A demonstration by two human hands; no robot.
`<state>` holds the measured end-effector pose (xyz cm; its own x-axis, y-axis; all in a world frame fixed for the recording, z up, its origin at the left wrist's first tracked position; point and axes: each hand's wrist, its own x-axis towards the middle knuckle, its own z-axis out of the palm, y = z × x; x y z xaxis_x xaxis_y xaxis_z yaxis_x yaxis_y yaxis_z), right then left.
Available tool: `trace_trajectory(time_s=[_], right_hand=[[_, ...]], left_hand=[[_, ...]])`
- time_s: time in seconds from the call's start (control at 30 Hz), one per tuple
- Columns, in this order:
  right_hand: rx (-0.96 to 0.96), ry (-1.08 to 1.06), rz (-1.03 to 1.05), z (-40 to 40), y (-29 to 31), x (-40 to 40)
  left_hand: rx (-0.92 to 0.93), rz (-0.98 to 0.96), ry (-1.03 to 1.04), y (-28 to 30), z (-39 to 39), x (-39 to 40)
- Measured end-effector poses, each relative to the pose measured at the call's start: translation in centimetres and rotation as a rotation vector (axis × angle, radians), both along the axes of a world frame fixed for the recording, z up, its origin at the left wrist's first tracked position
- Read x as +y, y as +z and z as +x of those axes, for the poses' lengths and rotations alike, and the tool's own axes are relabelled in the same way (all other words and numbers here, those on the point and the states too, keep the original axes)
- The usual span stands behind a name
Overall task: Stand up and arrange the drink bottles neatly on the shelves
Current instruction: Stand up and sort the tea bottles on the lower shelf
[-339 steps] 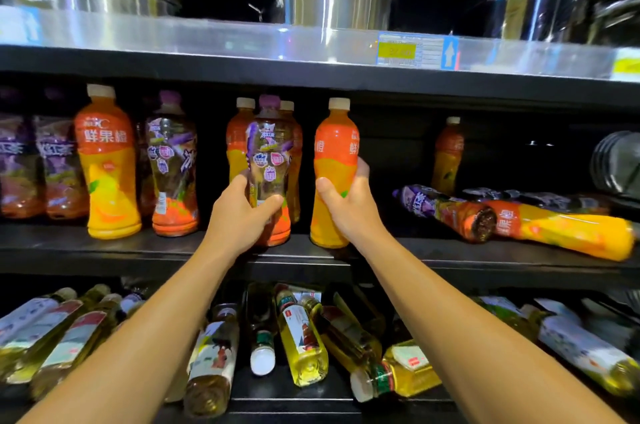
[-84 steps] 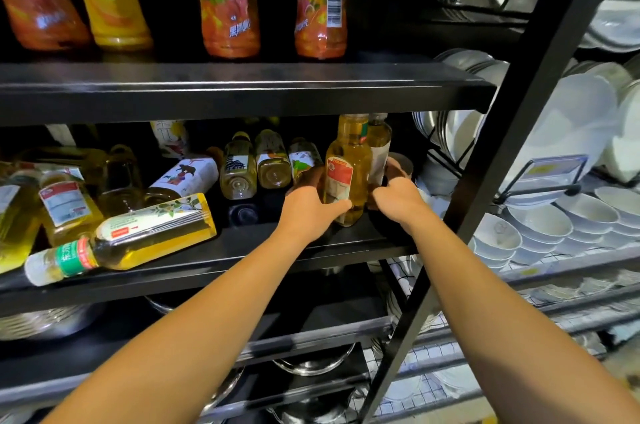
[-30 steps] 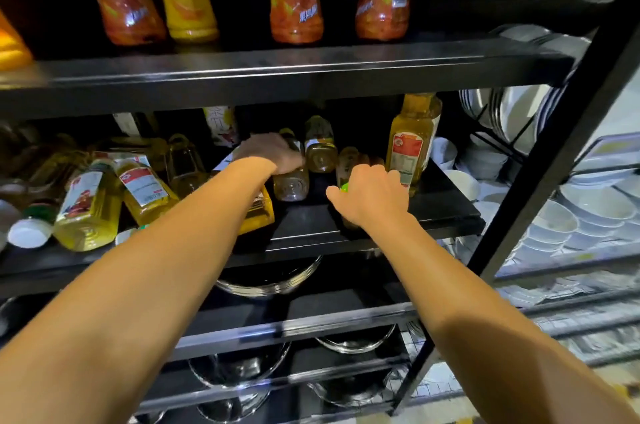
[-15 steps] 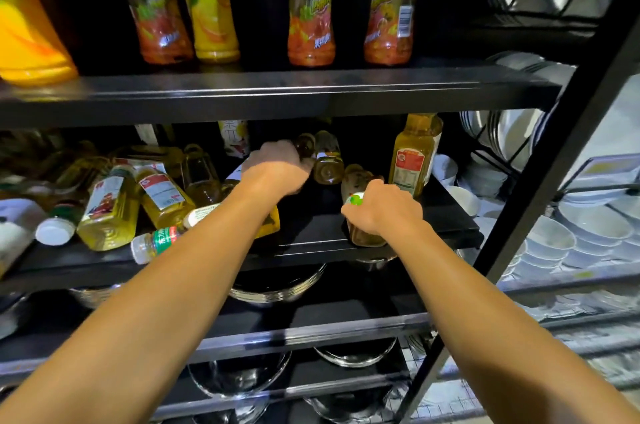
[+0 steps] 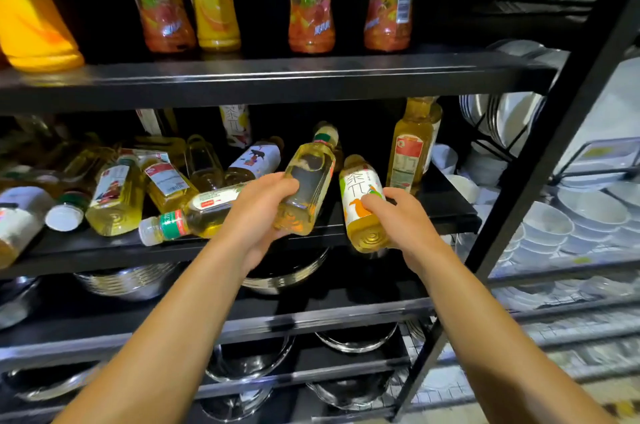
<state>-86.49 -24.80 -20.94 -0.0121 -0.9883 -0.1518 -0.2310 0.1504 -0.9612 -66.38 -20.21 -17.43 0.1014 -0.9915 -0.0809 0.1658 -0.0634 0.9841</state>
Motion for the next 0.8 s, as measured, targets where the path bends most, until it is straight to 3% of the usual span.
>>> trace_trajectory(time_s=[0.17,0.3,0.57,0.67,0.8], right_hand=[[-0.36,0.049,-0.022,-1.0,-2.5,2.4],[-0.348,-0.017,-0.19,-2.3,-2.8,4.0],[-0.115,-0.265,-0.468,-7.2,-1.9,2.0],[-0.068,-0.28,-0.512,-8.2,-2.2,0.5],[-0.065,-0.233,-0.541,-8.8,-2.9,-1.4]], left_hand=[[0.258,-0.061,-0.249,-4.1,-1.6,1.6],[0.247,-0.101,-0.282,-6.0,-3.4,0.3],[-0.192,-0.285,-0.093,-5.7,-7.4,-3.0],[-0.408,-0.32,-0.06,-5.5,-8.1,-4.7],[-0.565,-0.279,-0.043,-5.5,-8.5,-6.6]])
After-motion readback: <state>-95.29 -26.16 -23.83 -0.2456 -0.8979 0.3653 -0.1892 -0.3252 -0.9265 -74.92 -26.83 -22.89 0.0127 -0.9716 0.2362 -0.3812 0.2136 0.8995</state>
